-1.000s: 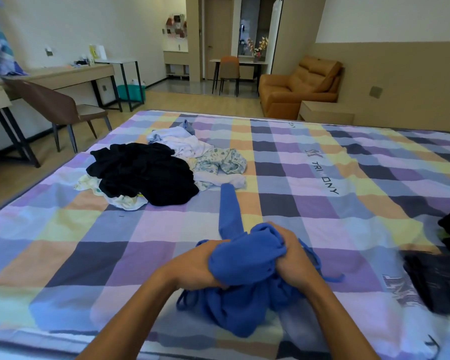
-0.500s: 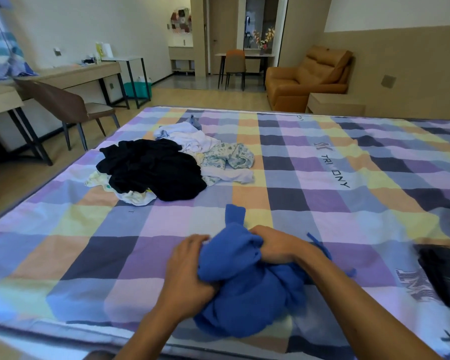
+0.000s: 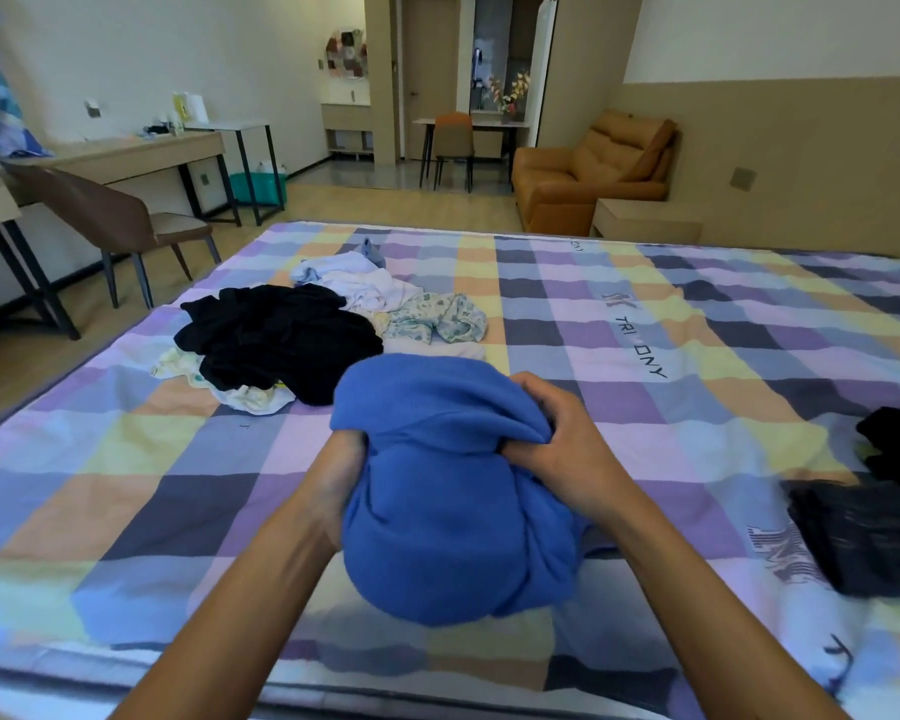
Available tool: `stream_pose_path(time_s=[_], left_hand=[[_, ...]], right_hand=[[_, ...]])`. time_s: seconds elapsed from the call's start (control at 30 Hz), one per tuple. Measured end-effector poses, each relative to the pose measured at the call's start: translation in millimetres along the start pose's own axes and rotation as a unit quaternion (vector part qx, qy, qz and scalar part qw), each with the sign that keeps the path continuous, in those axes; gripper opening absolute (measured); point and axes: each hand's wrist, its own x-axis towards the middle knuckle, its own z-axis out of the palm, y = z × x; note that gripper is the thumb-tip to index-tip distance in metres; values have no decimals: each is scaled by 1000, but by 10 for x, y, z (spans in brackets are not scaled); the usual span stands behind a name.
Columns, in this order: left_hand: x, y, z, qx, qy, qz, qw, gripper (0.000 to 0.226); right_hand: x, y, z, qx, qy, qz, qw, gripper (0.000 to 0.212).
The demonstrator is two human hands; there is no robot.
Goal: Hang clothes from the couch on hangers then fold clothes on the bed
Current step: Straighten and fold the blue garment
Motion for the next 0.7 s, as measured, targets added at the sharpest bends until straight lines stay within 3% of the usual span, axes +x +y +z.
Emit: stream_pose_path(time_s=[0.1, 0.17, 0.27, 0.33, 0.4, 0.43, 0.5, 0.53, 0.6, 0.63, 0.7], left_hand=[[43, 69, -21, -54, -14, 50, 997, 81], [-5, 102, 6, -97, -59, 62, 992, 81], [-132, 130, 26, -91, -144, 44, 984, 59], [-133, 155, 29, -53, -298, -5, 953, 36], [-170, 202, 0, -23, -405, 46, 913, 37], [-143, 183, 31, 3, -453, -21, 891, 34], [-60, 297, 0, 180, -365, -109, 907, 51], [-57, 395, 22, 293, -331, -114, 890, 50], [30, 643, 37, 560, -296, -46, 772, 31], [103, 748, 43, 657, -254, 43, 708, 34], [247, 1003, 52, 741, -192, 173, 620, 35]], right_hand=[[-68, 126, -58, -54, 59, 2, 997, 32], [-102, 217, -28, -30, 108, 40, 993, 27], [-9, 294, -100, 27, 200, 130, 971, 36], [122, 258, -194, 86, 239, 178, 951, 31], [280, 137, -395, 147, 287, 203, 925, 30], [360, 39, -540, 189, 304, 201, 912, 27], [519, -187, -924, 281, 315, 160, 892, 19], [562, -333, -1101, 314, 305, 128, 890, 15], [614, -631, -1349, 334, 290, 64, 894, 16], [619, -789, -1425, 325, 271, 37, 905, 13], [549, -1078, -1490, 244, 219, -27, 944, 42]])
